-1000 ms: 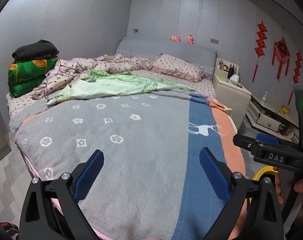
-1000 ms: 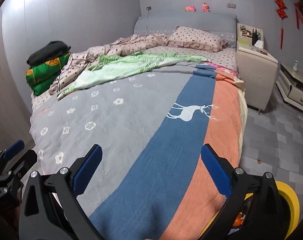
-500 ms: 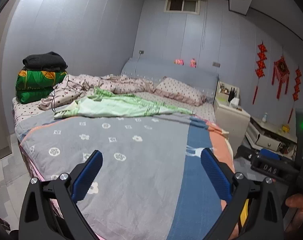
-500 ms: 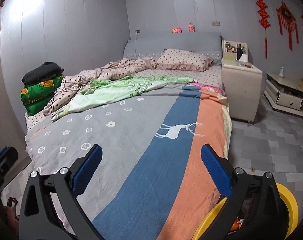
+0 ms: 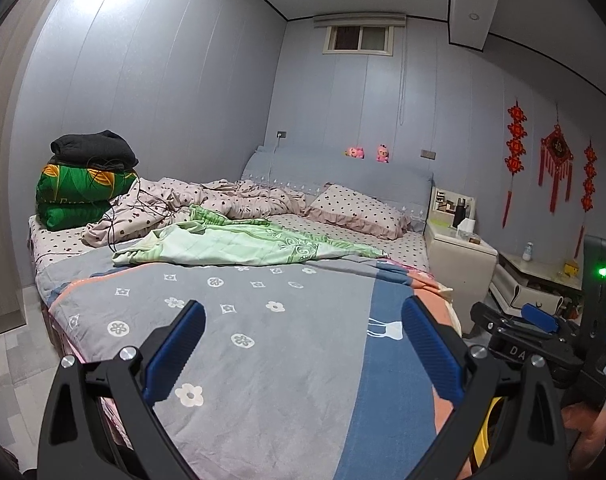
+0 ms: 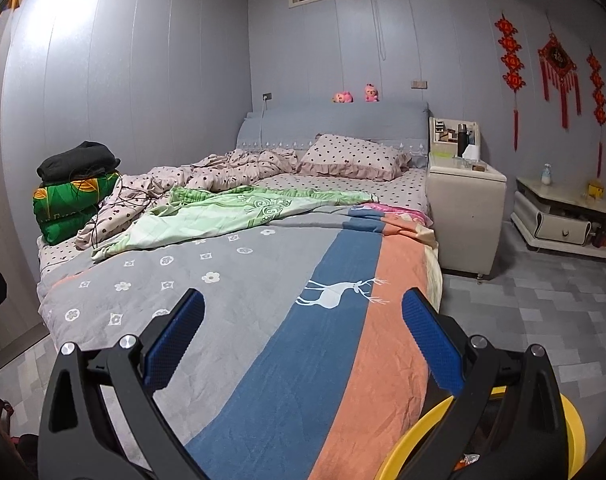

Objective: Collect trash

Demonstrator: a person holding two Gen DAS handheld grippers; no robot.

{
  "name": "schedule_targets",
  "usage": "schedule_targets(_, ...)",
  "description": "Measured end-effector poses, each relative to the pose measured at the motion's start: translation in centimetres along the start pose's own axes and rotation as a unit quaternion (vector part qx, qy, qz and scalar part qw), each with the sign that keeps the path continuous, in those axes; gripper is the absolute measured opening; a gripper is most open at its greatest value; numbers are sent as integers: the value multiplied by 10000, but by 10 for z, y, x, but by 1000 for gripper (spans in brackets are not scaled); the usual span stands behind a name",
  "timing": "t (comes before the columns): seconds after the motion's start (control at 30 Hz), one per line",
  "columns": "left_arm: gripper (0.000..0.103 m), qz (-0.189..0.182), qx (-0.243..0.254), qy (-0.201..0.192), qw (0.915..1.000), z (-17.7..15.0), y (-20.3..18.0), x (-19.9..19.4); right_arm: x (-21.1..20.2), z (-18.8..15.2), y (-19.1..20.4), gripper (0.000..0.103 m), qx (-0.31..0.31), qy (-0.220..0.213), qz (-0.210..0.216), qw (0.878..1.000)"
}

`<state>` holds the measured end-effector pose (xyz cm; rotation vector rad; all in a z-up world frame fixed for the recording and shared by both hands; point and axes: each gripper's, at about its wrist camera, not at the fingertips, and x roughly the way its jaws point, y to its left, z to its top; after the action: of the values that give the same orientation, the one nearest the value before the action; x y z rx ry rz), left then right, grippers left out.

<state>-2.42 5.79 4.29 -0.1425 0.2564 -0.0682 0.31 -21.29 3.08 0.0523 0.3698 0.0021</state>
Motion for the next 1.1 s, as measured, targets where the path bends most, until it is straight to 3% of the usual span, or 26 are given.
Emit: schedule_targets(1.1,95,-87,-57,155,9998,-5,1,4,8,-6,-3,95,153,197,-32,9997)
